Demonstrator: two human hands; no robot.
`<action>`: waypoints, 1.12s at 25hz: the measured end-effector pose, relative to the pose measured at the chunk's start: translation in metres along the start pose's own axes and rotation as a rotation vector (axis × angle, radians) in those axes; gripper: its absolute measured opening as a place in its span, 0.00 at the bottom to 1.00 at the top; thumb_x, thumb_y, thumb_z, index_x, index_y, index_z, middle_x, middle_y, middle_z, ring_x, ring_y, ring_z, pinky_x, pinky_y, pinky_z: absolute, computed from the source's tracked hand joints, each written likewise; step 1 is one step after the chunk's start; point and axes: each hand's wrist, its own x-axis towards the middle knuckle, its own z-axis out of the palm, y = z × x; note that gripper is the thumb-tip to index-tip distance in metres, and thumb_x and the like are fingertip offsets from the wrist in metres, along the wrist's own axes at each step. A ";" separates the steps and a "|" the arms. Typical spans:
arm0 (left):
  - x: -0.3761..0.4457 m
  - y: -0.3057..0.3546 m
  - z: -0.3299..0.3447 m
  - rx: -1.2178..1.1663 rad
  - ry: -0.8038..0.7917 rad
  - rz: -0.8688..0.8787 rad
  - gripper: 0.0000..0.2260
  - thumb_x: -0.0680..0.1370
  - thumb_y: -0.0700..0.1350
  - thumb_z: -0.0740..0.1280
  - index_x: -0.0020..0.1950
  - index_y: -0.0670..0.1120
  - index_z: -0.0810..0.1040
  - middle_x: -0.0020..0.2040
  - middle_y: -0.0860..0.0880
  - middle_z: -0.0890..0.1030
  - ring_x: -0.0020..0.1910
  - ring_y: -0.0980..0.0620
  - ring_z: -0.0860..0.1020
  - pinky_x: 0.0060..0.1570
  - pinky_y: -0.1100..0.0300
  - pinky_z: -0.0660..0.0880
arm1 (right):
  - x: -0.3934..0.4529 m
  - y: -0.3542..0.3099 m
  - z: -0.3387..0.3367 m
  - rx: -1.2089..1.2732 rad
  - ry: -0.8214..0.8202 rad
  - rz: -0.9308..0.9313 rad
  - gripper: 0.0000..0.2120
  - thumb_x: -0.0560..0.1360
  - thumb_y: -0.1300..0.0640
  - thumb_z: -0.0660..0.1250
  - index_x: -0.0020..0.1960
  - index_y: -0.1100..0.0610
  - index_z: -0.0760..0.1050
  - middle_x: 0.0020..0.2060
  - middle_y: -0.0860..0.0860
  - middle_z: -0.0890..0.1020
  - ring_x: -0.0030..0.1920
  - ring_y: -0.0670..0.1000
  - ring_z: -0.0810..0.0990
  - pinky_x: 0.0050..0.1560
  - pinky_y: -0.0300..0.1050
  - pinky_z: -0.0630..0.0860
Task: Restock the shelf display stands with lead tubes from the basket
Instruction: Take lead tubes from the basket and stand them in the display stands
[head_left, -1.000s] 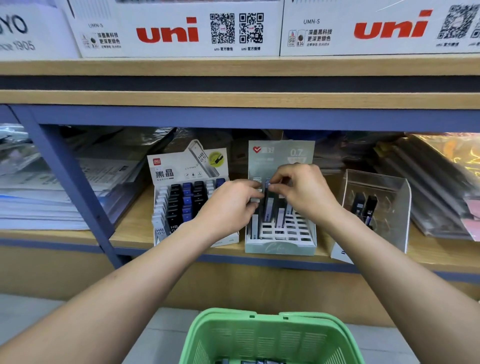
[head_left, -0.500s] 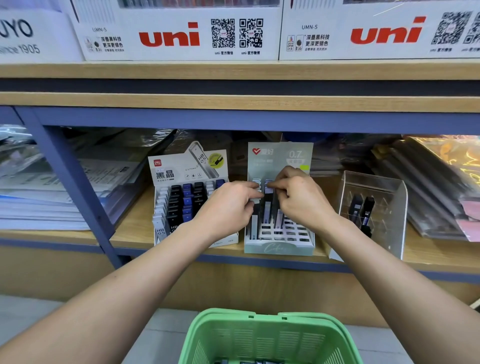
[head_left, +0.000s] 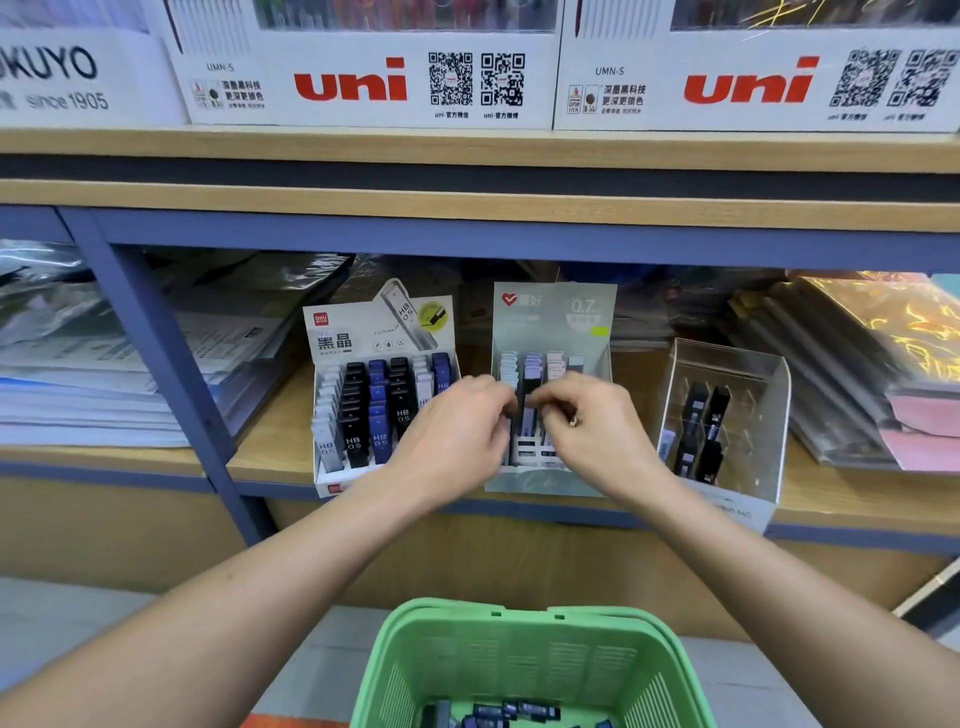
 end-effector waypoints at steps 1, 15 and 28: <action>-0.009 0.002 0.005 -0.010 -0.036 -0.014 0.08 0.79 0.40 0.61 0.54 0.46 0.78 0.49 0.49 0.80 0.50 0.47 0.78 0.47 0.51 0.75 | -0.012 0.001 0.003 0.001 -0.054 0.029 0.13 0.76 0.64 0.65 0.54 0.54 0.85 0.48 0.47 0.85 0.49 0.46 0.81 0.52 0.41 0.77; -0.129 -0.003 0.181 0.079 -0.725 -0.257 0.06 0.78 0.36 0.61 0.52 0.44 0.74 0.47 0.45 0.80 0.43 0.46 0.77 0.39 0.55 0.71 | -0.183 0.086 0.141 -0.134 -0.806 0.420 0.16 0.74 0.65 0.62 0.56 0.55 0.82 0.52 0.55 0.86 0.50 0.56 0.84 0.52 0.53 0.82; -0.233 -0.057 0.310 0.062 -0.920 -0.855 0.23 0.77 0.35 0.69 0.70 0.35 0.66 0.62 0.36 0.74 0.60 0.41 0.75 0.61 0.54 0.76 | -0.281 0.174 0.196 -0.437 -1.115 0.719 0.45 0.74 0.61 0.71 0.82 0.56 0.46 0.79 0.62 0.51 0.78 0.63 0.56 0.78 0.58 0.61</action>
